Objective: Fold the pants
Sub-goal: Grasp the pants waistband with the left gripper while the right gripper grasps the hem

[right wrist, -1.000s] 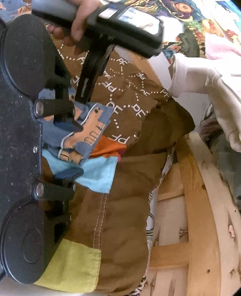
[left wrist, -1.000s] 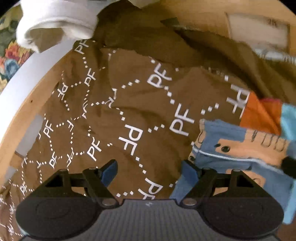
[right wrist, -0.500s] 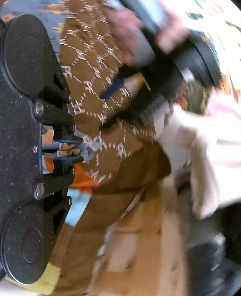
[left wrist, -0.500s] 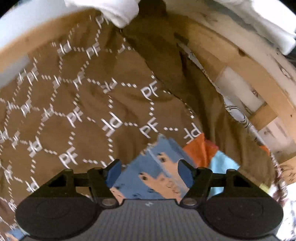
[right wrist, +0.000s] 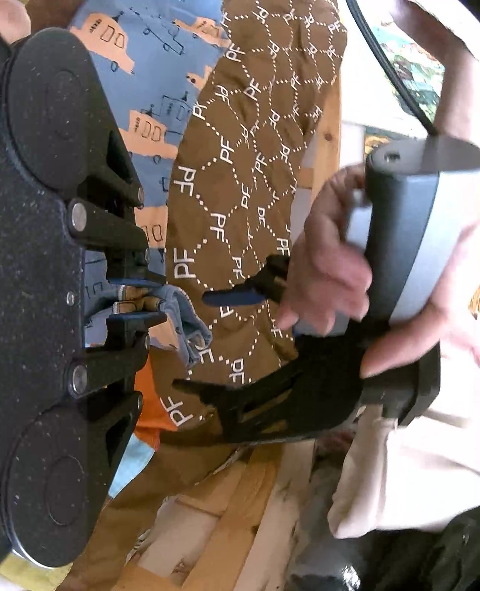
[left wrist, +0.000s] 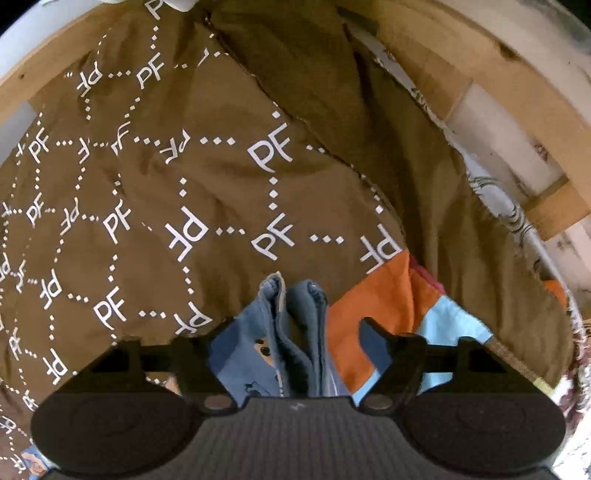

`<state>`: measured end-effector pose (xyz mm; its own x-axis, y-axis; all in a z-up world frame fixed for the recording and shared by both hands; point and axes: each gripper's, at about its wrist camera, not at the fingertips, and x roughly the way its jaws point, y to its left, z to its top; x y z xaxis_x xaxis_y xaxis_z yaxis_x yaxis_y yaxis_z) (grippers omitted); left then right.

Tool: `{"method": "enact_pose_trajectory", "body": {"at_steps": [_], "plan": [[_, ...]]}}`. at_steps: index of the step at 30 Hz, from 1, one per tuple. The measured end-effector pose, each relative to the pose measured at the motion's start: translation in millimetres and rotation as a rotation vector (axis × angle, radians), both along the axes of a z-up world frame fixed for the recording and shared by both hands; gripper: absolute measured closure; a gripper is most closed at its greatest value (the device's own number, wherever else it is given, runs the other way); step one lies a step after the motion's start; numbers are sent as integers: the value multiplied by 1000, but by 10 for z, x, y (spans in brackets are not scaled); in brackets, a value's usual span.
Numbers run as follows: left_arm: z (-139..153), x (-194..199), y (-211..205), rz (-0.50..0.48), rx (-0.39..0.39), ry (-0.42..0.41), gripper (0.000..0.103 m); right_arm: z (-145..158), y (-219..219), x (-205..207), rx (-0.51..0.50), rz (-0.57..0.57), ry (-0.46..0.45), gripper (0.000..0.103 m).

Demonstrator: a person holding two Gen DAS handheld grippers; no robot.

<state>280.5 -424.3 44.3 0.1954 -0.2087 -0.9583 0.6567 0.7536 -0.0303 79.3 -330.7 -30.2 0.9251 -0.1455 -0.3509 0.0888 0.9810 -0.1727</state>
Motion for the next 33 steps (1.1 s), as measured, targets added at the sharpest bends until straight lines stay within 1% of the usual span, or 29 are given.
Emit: {"method": "enact_pose_trajectory", "body": {"at_steps": [1,2,3,4,6,12,15,18,20,22,26,28,32,33], "plan": [[-11,7,-9,-1,15,-14,55,-3,3,-1,-1,2,1,89],[-19,-10,1,2,25,-26,67,-6,0,-1,-3,3,2,89],[-29,-13,21,9,22,-31,72,-6,-1,4,-4,3,3,89],[-31,-11,55,19,13,-32,75,-7,-6,4,-1,4,3,89],[-17,-10,158,38,-20,-31,86,2,-13,-17,6,7,-3,89],[117,-73,644,69,-129,-32,90,53,101,-96,-2,56,-35,89],[173,-127,977,97,-179,-37,91,85,209,-190,-12,109,-44,89],[213,-232,1405,141,-242,-60,91,124,340,-265,-18,172,-52,89],[225,-286,1637,169,-264,-75,91,138,446,-293,-12,223,-48,89],[183,-300,1896,211,-289,-65,91,133,570,-321,-16,276,-37,89],[42,-321,2307,268,-303,-49,91,79,784,-296,33,377,29,90],[-61,-334,2473,289,-302,-46,91,33,895,-265,37,414,58,90],[-319,-401,2715,297,-253,-58,91,-46,1078,-210,54,472,128,90],[-380,-413,2770,298,-251,-59,91,-84,1121,-181,56,482,147,90]]}}
